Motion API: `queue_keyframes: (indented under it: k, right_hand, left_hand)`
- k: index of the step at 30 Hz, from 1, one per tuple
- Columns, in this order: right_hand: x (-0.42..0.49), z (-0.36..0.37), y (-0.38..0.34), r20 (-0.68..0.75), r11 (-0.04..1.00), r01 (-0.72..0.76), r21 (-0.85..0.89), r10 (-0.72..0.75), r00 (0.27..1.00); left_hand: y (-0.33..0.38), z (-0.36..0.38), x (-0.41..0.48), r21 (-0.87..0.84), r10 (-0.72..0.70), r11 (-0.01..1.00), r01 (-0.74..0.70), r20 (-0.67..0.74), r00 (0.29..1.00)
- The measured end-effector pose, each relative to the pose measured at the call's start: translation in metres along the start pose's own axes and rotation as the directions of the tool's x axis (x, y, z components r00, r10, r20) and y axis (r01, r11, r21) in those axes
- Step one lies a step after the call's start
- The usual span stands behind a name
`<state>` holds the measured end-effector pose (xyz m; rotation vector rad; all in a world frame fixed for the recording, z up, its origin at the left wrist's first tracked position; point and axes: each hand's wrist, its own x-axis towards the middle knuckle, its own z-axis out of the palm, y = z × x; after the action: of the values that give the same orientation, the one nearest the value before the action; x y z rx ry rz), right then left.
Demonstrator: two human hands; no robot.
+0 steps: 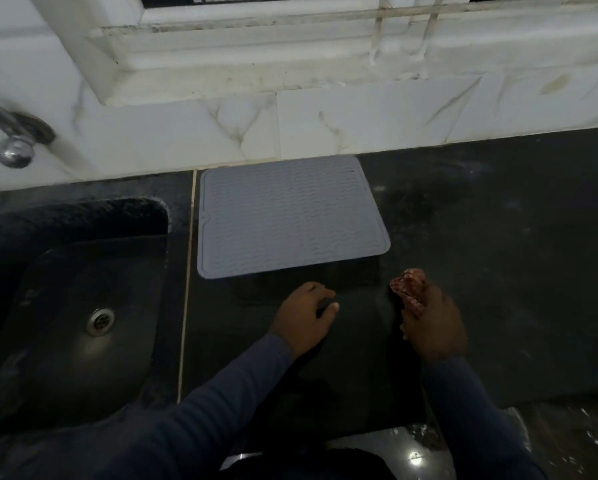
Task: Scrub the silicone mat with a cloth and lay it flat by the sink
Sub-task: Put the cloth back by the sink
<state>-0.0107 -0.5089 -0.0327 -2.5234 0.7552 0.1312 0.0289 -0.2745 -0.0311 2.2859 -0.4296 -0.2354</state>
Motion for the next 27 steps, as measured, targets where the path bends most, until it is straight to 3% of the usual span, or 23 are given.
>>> queue_keyframes:
  k: [2, 4, 8, 11, 13, 19, 21, 23, 24, 25, 27]
  right_hand:
    - [-0.003, -0.003, -0.013, 0.037, 0.994, 0.002, 0.111, -0.006, 0.999]
    - [-0.009, 0.001, -0.032, 0.138, 0.925, -0.007, 0.381, -0.05, 0.989]
    - [-0.039, 0.015, -0.091, 0.133, 0.752, 0.099, 0.652, -0.242, 0.961]
    - [-0.074, 0.031, -0.137, 0.193, 0.552, 0.081, 0.83, -0.42, 0.887]
    - [-0.096, 0.05, -0.16, 0.292, 0.486, -0.026, 0.874, -0.481, 0.826]
    - [-0.145, 0.087, -0.222, 0.45, 0.44, -0.247, 0.863, -0.448, 0.772]
    - [-0.166, 0.104, -0.246, 0.487, 0.489, -0.252, 0.835, -0.445, 0.752]
    - [-0.187, 0.121, -0.269, 0.449, 0.564, -0.129, 0.816, -0.478, 0.755]
    - [-0.198, 0.13, -0.284, 0.409, 0.572, -0.052, 0.818, -0.517, 0.752]
    - [-0.199, 0.128, -0.29, 0.366, 0.563, 0.02, 0.826, -0.563, 0.741]
    - [-0.211, 0.129, -0.32, 0.347, 0.564, 0.206, 0.799, -0.714, 0.609]
  left_hand:
    - [0.004, 0.001, -0.01, -0.12, -0.087, 0.989, 0.081, -0.045, 0.995]
    - [0.006, -0.003, -0.021, -0.305, -0.262, 0.92, 0.246, -0.014, 0.965]
    - [0.007, -0.023, -0.039, -0.715, -0.49, 0.542, 0.441, 0.157, 0.858]
    - [-0.009, -0.047, -0.052, -0.884, -0.454, 0.296, 0.361, 0.202, 0.868]
    - [-0.026, -0.072, -0.067, -0.939, -0.479, 0.226, 0.258, 0.123, 0.869]
    - [-0.079, -0.154, -0.135, -0.9, -0.524, 0.427, 0.085, -0.169, 0.835]
    - [-0.098, -0.187, -0.16, -0.787, -0.509, 0.614, 0.056, -0.341, 0.79]
    - [-0.125, -0.219, -0.182, -0.463, -0.342, 0.882, 0.085, -0.507, 0.791]
    - [-0.141, -0.238, -0.197, -0.249, -0.219, 0.963, 0.097, -0.524, 0.823]
    - [-0.145, -0.249, -0.201, -0.064, -0.091, 0.996, 0.069, -0.477, 0.874]
    - [-0.161, -0.281, -0.219, 0.177, 0.069, 0.984, -0.005, -0.358, 0.931]
